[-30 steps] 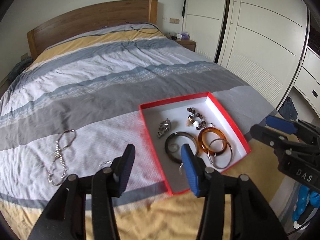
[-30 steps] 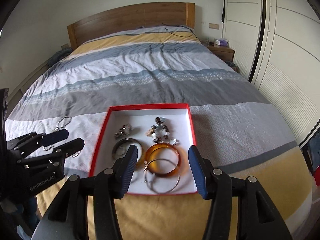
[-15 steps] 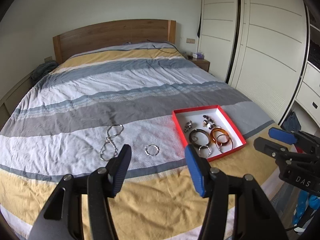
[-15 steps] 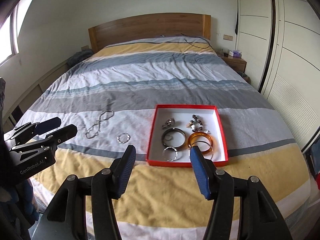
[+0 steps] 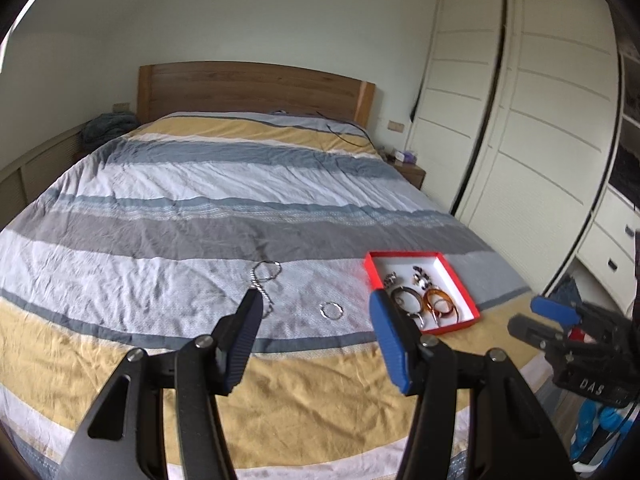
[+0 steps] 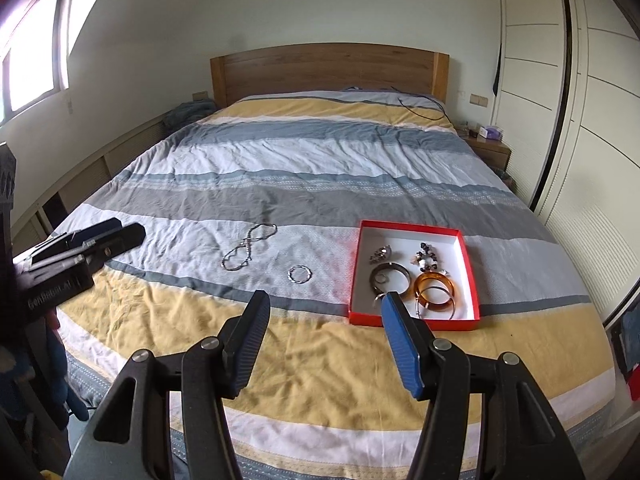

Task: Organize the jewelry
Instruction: 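Pull both tools back and move toward the pearl necklace and twisted hoop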

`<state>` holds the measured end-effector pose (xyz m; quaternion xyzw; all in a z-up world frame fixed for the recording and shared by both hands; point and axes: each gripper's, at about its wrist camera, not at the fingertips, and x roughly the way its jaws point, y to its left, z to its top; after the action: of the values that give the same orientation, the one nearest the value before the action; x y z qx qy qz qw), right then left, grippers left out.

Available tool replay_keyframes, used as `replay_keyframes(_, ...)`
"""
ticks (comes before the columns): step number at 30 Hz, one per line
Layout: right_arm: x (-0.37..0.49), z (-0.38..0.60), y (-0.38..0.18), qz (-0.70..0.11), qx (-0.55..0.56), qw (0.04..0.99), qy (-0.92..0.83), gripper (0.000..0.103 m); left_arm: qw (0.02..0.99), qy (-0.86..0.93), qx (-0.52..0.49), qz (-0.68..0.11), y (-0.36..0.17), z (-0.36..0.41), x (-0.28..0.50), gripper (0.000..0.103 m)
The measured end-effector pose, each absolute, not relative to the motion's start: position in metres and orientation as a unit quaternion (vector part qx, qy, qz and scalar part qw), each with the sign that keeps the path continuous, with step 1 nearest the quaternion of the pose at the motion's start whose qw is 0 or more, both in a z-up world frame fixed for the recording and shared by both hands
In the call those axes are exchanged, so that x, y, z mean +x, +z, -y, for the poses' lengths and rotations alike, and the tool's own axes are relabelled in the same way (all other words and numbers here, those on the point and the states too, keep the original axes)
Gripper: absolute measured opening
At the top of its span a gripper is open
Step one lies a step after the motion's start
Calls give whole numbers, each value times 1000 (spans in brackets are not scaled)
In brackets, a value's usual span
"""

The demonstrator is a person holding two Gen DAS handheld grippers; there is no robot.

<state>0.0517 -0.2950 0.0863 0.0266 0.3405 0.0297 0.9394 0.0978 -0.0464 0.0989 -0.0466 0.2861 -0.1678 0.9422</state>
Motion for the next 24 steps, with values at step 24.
replay_keyframes(24, 57, 267, 82, -339, 22, 938, 76, 58, 971, 70, -5, -229, 171, -153, 85, 54)
